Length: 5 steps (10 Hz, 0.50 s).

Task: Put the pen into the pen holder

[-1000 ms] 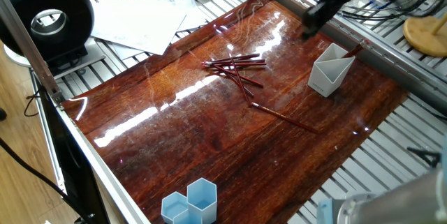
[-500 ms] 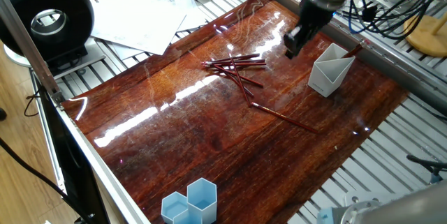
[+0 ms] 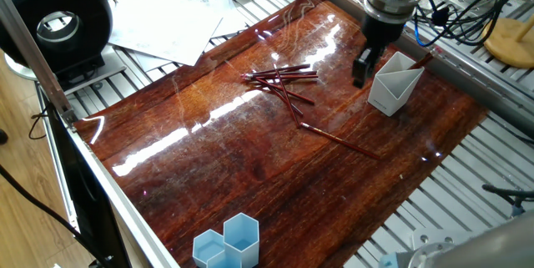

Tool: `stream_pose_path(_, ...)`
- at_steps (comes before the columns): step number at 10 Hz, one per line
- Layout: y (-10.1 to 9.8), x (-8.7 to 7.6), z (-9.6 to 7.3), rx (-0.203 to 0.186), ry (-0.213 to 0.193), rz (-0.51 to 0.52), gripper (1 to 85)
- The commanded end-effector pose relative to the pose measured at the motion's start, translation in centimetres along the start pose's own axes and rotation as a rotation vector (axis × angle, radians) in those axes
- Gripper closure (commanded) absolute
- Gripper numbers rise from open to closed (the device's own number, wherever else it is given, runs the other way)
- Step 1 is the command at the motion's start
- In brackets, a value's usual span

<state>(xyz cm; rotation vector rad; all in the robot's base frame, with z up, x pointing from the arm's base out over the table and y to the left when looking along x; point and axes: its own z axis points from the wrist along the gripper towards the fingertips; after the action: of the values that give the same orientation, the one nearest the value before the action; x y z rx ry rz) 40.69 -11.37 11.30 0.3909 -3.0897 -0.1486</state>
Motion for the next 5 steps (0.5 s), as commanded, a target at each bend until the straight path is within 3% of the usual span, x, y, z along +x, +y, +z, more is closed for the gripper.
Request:
stream_pose_path(1,0.2,1.2,0.0,-0.006,0.046,0.042,42.7)
stream_pose_path(2,1.0,0.3,0.5,-0.002,0.039,0.063,42.7)
stream_pose_path(3,2.9,-0.9,1.4,-0.005,0.041,0.091,42.7)
stream_pose_path(5,5.8,-2.5,2.3,0.04,0.054,0.147,43.7)
